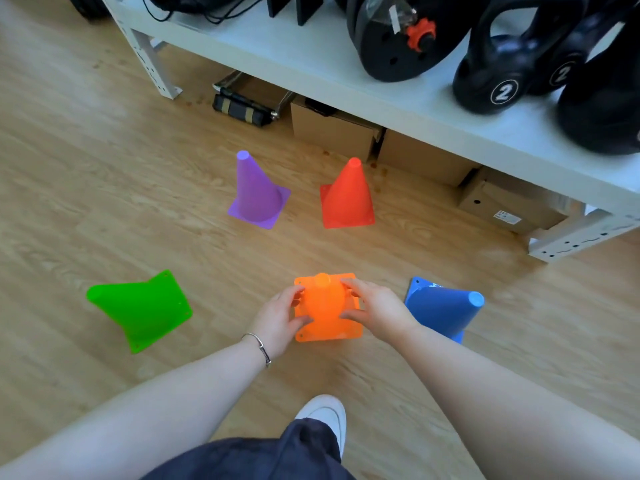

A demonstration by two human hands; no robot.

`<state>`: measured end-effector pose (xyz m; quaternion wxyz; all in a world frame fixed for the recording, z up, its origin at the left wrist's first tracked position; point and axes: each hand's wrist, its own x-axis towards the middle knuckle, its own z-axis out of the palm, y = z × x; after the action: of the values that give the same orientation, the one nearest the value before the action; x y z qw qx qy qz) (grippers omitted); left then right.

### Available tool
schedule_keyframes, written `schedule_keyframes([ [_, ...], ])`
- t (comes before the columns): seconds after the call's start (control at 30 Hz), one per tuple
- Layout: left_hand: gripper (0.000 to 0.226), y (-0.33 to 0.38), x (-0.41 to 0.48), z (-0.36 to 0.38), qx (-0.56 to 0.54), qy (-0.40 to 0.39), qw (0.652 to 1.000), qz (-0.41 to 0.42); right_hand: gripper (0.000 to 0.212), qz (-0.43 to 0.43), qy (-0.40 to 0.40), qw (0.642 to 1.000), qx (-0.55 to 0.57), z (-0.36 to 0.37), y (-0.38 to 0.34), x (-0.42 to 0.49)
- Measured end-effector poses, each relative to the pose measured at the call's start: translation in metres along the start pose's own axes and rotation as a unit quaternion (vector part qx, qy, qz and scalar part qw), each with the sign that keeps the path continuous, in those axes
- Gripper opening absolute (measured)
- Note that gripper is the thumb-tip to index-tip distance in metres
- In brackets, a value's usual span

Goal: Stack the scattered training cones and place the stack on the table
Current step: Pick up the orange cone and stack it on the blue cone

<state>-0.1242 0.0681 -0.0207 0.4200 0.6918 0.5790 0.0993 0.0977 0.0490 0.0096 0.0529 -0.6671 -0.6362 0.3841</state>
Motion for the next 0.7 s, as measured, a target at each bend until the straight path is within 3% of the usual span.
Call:
schedule_keyframes([
  [0.43,0.06,0.117,0.031,-0.037,-0.045,0.044,0.989,0.136,0.062,-0.029,0.158,0.983,0.09,-0.095,0.007,-0.04],
  [0.7,0.059,0.188,0.04,-0.033,-0.004,0.007,0.979,0.205,0.068,0.017,0.186,0.978,0.094,-0.15,0.031,-0.079],
])
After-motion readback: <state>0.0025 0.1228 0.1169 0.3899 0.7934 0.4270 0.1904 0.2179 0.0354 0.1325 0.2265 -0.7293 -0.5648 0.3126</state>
